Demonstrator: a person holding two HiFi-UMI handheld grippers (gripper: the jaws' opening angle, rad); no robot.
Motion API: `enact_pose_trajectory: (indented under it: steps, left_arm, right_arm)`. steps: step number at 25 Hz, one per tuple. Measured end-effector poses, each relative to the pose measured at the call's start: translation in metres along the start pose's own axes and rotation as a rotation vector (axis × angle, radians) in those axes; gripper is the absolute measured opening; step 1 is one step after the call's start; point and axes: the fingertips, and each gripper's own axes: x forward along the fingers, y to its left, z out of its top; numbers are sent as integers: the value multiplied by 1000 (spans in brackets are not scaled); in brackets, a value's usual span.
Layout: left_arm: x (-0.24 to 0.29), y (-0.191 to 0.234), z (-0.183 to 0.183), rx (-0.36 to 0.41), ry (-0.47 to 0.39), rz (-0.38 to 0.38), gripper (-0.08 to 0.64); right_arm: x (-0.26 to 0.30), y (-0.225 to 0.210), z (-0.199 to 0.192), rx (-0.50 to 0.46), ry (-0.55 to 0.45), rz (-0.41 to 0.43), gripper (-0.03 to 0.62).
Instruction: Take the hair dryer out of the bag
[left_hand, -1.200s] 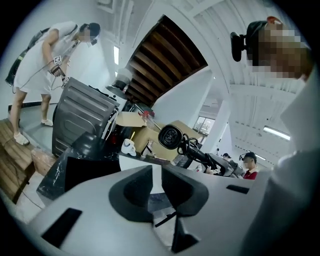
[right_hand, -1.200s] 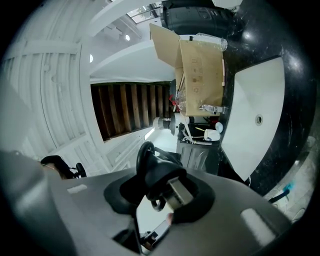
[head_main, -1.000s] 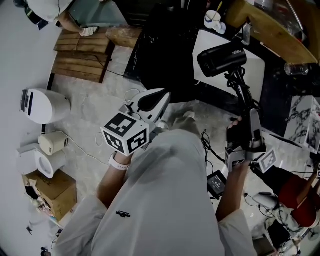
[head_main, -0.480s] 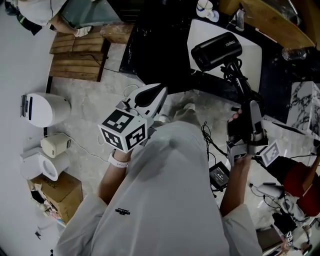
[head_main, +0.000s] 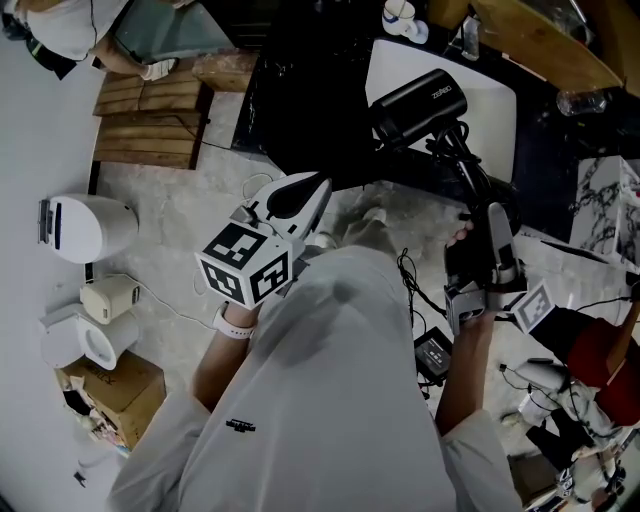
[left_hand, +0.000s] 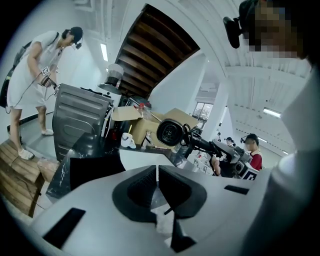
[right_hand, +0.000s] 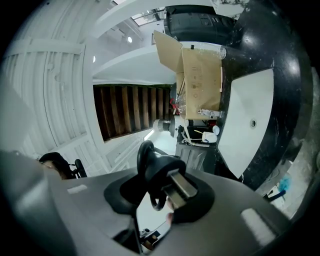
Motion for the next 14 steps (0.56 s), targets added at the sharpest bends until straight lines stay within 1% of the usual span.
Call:
enact_pose_trajectory:
  steps: [7, 14]
  left_arm:
    - [-1, 4, 0, -9, 1, -5, 20]
    - [5, -9, 2, -12, 6, -11, 20]
  right_arm:
    - [3, -3, -5, 1, 1, -10, 133]
    - [-1, 0, 4, 22, -14, -20, 133]
